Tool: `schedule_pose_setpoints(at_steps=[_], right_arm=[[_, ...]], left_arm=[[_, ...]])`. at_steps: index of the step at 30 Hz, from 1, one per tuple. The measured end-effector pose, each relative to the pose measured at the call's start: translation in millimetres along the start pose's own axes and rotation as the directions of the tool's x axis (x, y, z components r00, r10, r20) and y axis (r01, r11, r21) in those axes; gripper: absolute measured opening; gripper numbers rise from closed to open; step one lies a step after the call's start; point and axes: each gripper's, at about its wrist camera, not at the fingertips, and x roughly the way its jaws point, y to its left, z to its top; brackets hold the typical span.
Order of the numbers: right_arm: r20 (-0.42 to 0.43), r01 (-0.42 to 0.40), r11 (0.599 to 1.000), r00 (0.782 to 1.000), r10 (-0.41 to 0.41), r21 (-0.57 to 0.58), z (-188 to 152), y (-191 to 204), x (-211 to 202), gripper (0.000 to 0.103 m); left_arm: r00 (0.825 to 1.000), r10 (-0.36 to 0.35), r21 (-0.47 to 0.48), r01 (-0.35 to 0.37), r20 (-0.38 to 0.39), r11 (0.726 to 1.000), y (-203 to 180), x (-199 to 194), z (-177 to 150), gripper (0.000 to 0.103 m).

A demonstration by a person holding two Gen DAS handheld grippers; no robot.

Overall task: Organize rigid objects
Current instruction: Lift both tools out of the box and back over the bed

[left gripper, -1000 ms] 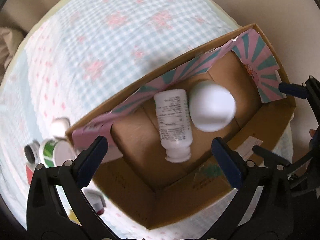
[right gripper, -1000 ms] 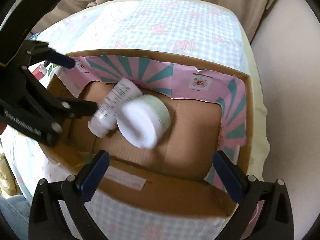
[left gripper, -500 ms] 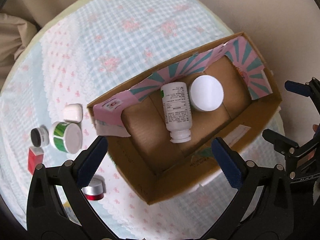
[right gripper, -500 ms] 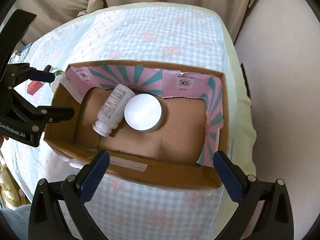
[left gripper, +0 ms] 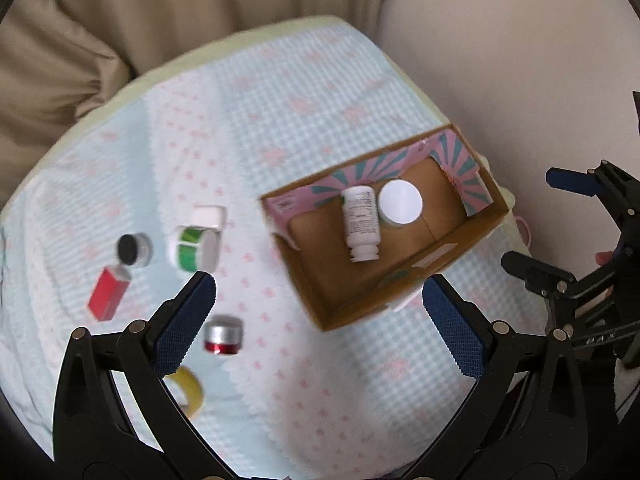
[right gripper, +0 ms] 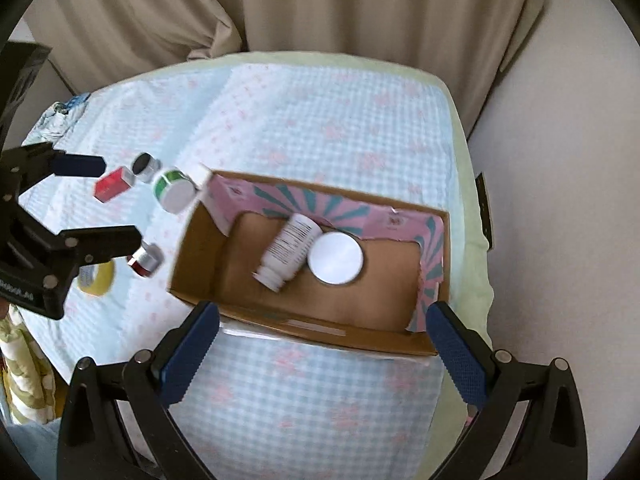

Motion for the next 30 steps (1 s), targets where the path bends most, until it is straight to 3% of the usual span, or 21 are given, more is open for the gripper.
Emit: schedule_pose_setpoints(at_steps=[6, 16, 23, 30], right_arm=[[0.042, 0.029, 0.998, 0.999, -0.031, 0.051, 4, 47, -35, 0.103], [0.082, -0.001, 0.976, 0.996, -0.018, 0.219, -4, 138, -66, 0.103], [0.114, -0.001, 0.950, 0.993, -0.037, 0.311, 2, 209, -67, 0.103], [0.125, 0.006, 0.910, 0.990, -0.064, 0.414, 9, 263, -47, 0.103]], left_arm=[[0.994, 0.007, -0.032, -0.003, 0.109, 0.999, 52, -60, -38, 0.103], [0.989, 0.046, -0.090, -0.033, 0.143, 0.995, 167, -117, -114, 0.103], [0.992, 0.034, -0.088, -0.023, 0.123, 0.996, 249, -120, -160, 0.103], [0.999, -0.007, -0.078, 0.011, 0.054, 0.997, 314, -88, -192, 0.103]])
